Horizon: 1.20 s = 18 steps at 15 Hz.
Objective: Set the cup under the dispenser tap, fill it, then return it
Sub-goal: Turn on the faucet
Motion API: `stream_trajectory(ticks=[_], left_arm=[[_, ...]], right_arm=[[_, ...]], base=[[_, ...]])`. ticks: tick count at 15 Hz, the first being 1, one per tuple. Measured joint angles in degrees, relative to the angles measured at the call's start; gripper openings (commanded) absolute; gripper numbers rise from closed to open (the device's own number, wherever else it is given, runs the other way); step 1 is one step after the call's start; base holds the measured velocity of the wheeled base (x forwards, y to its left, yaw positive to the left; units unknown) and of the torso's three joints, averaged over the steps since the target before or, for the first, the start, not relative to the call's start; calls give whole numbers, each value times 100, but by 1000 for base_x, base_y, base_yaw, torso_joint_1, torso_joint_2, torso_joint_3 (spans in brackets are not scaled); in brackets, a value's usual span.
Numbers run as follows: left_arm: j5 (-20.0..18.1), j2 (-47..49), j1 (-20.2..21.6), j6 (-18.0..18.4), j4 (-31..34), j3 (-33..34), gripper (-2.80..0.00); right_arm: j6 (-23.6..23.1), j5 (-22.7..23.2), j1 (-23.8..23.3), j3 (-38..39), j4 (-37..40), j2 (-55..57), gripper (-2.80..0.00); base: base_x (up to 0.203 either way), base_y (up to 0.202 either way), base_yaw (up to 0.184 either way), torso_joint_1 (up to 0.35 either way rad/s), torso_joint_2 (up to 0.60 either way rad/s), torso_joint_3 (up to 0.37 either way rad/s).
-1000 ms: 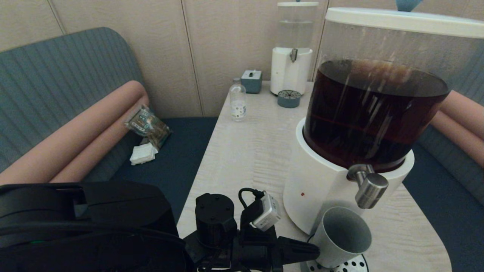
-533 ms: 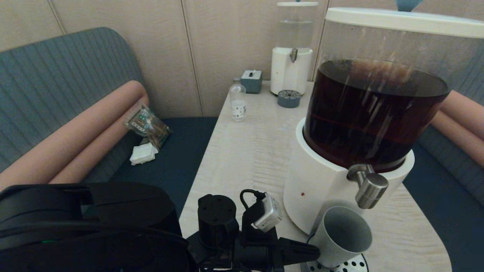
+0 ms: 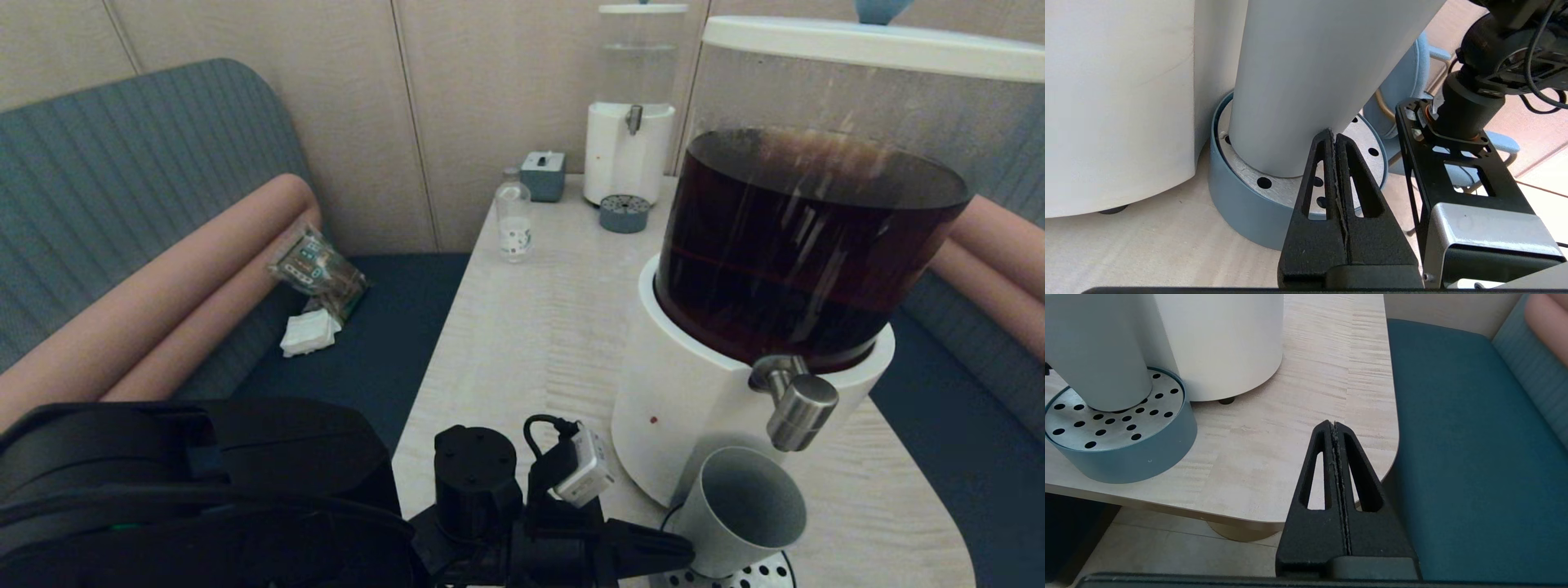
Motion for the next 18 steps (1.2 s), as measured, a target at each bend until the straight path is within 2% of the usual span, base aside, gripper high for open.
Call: stream_trajectory(ticks=[8,10,12,14,16,18], left_arm=[[41,-435,-5,-10,0,527,-280],[236,-768,6,-48,1,876,-280],[583,-1227,33,-176,5,1191,-280],[1130,-1933,59,-419,4,1398,-280],[1936,-2782,167,-744,0,1485,-280],[2706,-3626,678,-1032,0,1475,-280]], right_arm=[[-2,4,0,0,2,0,-280],[-2,4,0,0,1,0,-280],[-7,4,0,0,2,0,-280],[-10,4,0,0,0,0,-280],[-11,4,0,0,0,0,-280],[-11,4,2,0,1,0,-280]], base=[[0,0,0,0,0,0],[0,0,0,0,0,0],[0,0,0,0,0,0],[0,0,0,0,0,0],[0,0,0,0,0,0],[0,0,0,0,0,0]])
